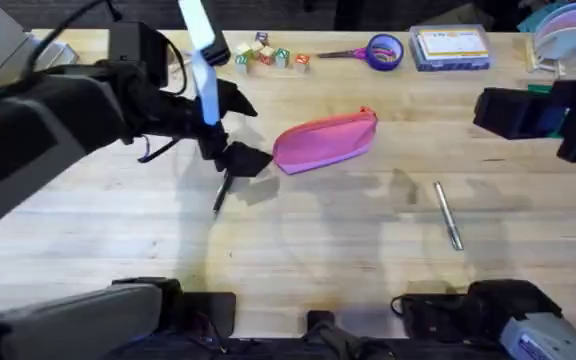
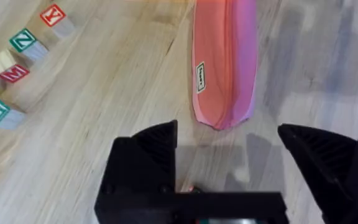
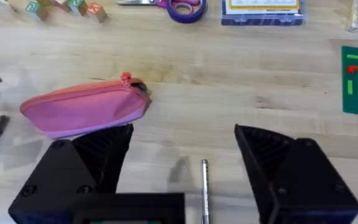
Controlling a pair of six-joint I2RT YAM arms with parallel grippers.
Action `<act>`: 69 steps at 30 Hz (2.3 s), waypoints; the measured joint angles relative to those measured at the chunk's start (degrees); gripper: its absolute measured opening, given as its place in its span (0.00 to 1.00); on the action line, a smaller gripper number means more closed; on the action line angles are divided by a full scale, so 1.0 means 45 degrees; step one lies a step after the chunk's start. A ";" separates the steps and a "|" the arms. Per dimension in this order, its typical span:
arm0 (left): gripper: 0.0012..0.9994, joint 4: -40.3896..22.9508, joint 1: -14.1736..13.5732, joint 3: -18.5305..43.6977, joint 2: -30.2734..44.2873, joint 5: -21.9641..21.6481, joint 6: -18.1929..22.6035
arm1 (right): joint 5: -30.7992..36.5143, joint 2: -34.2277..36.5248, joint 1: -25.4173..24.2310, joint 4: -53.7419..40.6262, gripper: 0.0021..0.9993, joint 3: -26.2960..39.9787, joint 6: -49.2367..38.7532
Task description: Unzip the bag, pick up the pens from the table one at a time and place them inside, then zip the bag closed.
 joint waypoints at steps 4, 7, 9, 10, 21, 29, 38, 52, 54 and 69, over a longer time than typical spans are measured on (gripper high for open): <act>0.99 0.0687 -0.0502 0.0000 0.0685 0.0000 -0.0001 | -0.0019 0.0000 -0.0003 0.0000 1.00 0.0000 0.0000; 0.99 0.1172 -0.0923 0.0000 0.1111 0.0005 -0.0002 | -0.0029 0.0000 0.0002 0.0000 1.00 0.0000 0.0000; 0.99 0.1395 -0.1144 0.0000 0.1374 0.0010 0.0001 | -0.0029 0.0000 -0.0001 0.0000 1.00 0.0000 0.0000; 0.99 0.1482 -0.1242 0.0000 0.1514 0.0010 0.0002 | -0.0029 0.0000 0.0002 0.0000 1.00 0.0000 0.0000; 0.99 0.2132 -0.1421 0.0000 0.2018 0.0405 -0.0006 | -0.0029 0.0000 0.0000 0.0000 1.00 0.0000 0.0003; 0.99 0.2351 -0.1653 0.0042 0.2446 0.0739 -0.0006 | -0.0029 0.0000 -0.0003 0.0000 1.00 0.0000 0.0004; 0.94 0.2826 -0.1693 0.0049 0.3086 0.1589 -0.0024 | -0.0029 0.0000 0.0002 0.0000 1.00 0.0000 0.0001; 0.05 0.2913 -0.1696 0.0058 0.3086 0.1545 -0.0009 | -0.0037 0.0000 0.0002 -0.0151 1.00 0.0000 0.0002; 0.04 0.2913 -0.1708 0.0058 0.3086 0.1535 -0.0011 | -0.0035 0.0000 0.0002 -0.0105 1.00 0.0000 -0.0069; 0.04 0.2908 -0.1708 0.0058 0.3086 0.1530 -0.0011 | -0.1759 0.3732 0.0055 -0.0195 1.00 0.1297 -0.0874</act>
